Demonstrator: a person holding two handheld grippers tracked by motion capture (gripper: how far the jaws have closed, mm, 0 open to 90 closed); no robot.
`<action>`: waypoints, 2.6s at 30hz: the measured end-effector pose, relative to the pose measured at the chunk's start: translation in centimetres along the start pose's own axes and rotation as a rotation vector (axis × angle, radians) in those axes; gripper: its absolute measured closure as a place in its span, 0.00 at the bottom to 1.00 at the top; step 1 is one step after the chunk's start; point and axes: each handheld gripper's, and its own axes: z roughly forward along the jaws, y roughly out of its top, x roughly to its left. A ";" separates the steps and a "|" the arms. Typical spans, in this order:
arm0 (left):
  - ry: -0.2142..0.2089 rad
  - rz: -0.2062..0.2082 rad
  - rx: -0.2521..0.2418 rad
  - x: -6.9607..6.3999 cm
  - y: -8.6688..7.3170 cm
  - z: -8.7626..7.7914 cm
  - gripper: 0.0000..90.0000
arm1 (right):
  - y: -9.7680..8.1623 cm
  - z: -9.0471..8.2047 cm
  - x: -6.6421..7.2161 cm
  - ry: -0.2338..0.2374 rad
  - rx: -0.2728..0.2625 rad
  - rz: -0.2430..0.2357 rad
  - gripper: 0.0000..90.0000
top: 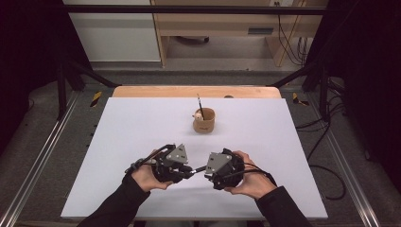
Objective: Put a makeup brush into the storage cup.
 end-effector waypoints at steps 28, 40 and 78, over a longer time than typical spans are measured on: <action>-0.024 0.029 -0.004 -0.7 0.6 -0.1 0.86 | 0.5 0.8 0.7 0.018 0.025 -0.143 0.74; -0.028 0.030 -0.005 -0.6 0.5 0.0 0.86 | 0.4 0.9 0.8 0.009 0.027 -0.168 0.76; 0.080 -0.015 -0.113 0.6 -0.4 -1.7 0.48 | -0.3 1.3 0.8 0.108 0.043 -0.105 0.88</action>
